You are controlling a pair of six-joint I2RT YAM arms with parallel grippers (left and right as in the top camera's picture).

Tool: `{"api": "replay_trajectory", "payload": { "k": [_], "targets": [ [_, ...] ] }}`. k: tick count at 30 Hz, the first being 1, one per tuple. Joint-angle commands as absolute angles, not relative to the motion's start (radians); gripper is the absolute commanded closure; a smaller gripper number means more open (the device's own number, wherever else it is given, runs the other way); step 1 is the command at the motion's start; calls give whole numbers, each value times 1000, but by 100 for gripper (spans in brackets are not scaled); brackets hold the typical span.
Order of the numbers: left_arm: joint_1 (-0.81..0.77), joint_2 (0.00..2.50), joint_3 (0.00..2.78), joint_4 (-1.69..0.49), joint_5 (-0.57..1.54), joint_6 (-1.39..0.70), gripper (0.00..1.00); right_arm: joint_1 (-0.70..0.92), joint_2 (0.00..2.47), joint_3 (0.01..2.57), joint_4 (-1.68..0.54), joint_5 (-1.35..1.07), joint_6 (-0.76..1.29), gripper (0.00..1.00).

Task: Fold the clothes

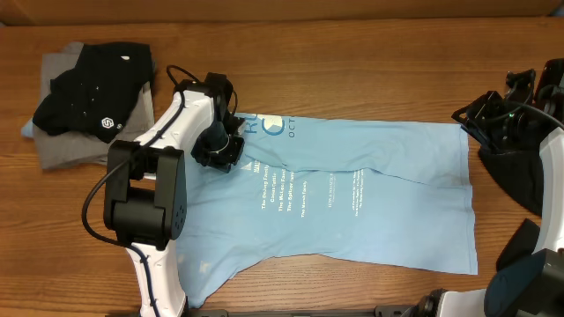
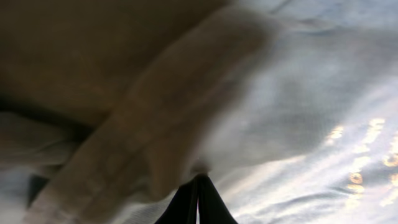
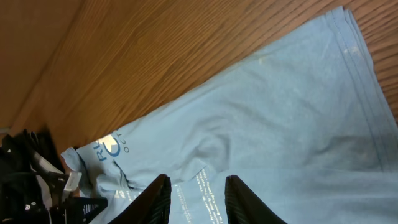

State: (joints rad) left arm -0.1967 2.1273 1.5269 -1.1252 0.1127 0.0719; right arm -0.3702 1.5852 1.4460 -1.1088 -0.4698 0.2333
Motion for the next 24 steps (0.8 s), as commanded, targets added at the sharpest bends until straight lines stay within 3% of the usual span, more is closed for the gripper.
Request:
{"api": "replay_trajectory", "payload": {
  "k": [1, 9, 11, 12, 13, 17, 20, 24],
  "targets": [
    [-200, 2119, 1578, -1140, 65, 43, 96, -366, 1586, 1439, -1108, -464, 207, 67],
    [-203, 2118, 1798, -1301, 79, 44, 96, -366, 1586, 1439, -1110, -464, 208, 67],
    [-204, 2118, 1807, -1321, 78, 45, 80, -366, 1586, 1439, -1110, -464, 207, 67],
    [-204, 2119, 1805, -1322, 78, 45, 62, -366, 1586, 1439, -1111, -464, 207, 67],
    [-204, 2121, 1800, -1310, 78, 45, 50, -366, 1586, 1439, -1111, -464, 204, 67],
    [-204, 2121, 1784, -1187, 120, 50, 30, -366, 1586, 1439, -1110, -464, 204, 67],
    [-204, 2122, 1747, -1063, 178, 67, 34, -366, 1586, 1439, -1111, -464, 204, 67],
    [-204, 2122, 1658, -941, 255, 64, 62, -366, 1586, 1439, -1119, -465, 204, 67]
  ]
}}
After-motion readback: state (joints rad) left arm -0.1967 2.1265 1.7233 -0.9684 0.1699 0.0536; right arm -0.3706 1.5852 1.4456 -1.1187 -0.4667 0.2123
